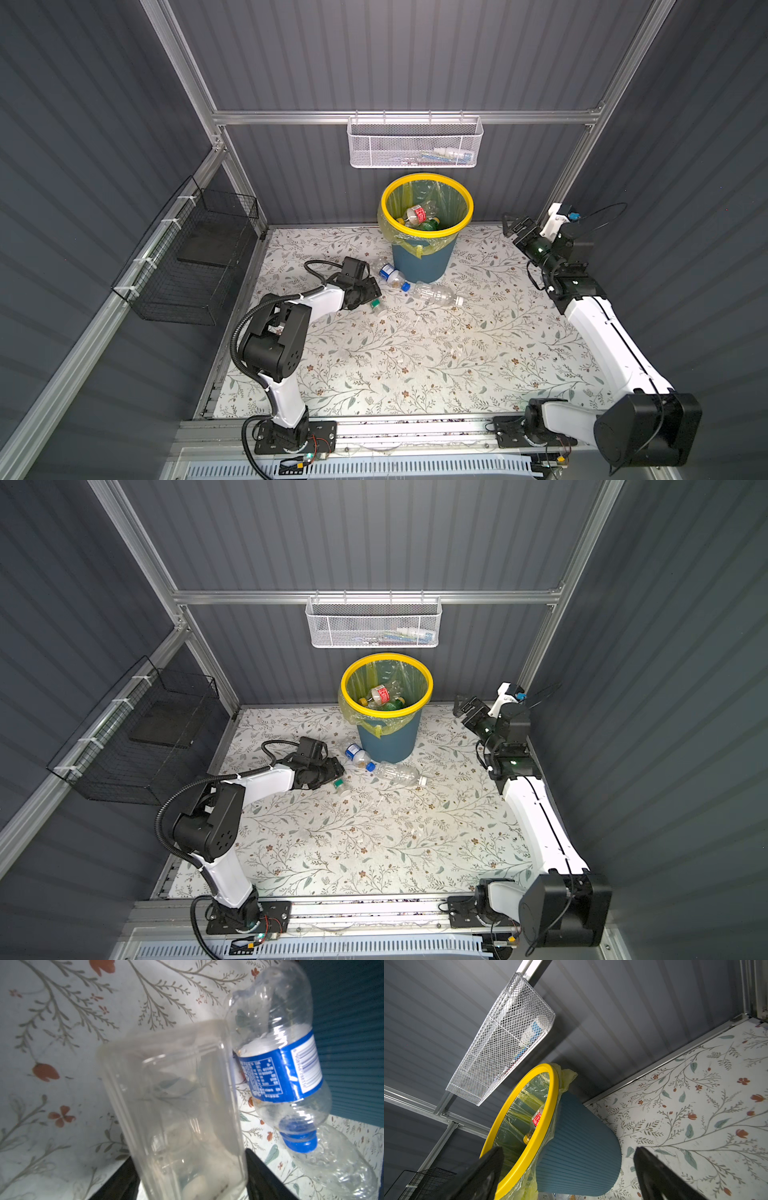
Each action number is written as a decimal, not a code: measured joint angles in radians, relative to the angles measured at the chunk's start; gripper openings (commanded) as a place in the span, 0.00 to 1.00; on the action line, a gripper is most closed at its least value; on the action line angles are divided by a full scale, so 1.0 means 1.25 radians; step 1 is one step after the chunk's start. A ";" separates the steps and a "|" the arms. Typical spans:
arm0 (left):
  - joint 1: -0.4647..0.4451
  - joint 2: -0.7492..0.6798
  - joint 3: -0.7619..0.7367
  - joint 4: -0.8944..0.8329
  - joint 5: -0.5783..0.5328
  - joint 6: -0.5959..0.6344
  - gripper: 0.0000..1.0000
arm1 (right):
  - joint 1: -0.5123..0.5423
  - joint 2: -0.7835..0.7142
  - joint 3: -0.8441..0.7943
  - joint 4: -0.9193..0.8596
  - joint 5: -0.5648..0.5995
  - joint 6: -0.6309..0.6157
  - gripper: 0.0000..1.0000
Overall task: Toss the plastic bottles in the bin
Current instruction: 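Lower the left gripper onto the clear square green-capped bottle and grasp it, then lift the square bottle over the bin with the left gripper while the right gripper advances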
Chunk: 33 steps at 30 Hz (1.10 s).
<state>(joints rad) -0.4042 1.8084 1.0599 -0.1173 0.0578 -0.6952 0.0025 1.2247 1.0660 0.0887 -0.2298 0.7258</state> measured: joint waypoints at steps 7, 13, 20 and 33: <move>0.020 -0.009 0.015 -0.087 0.002 0.077 0.92 | 0.000 0.000 -0.009 0.000 -0.005 0.004 0.99; 0.027 0.008 0.089 -0.116 0.002 0.104 0.92 | -0.001 0.000 -0.014 0.001 -0.008 0.007 0.99; 0.026 0.060 0.133 -0.119 0.002 0.121 0.81 | -0.001 0.000 -0.027 -0.002 -0.008 0.007 0.99; 0.026 -0.001 0.086 -0.130 -0.043 0.159 0.55 | -0.001 0.000 -0.037 -0.010 -0.005 -0.005 0.99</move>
<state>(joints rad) -0.3714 1.8072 1.1679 -0.2794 0.0036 -0.4961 0.0013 1.2243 1.0203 0.0757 -0.2367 0.7189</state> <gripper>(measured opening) 0.587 0.989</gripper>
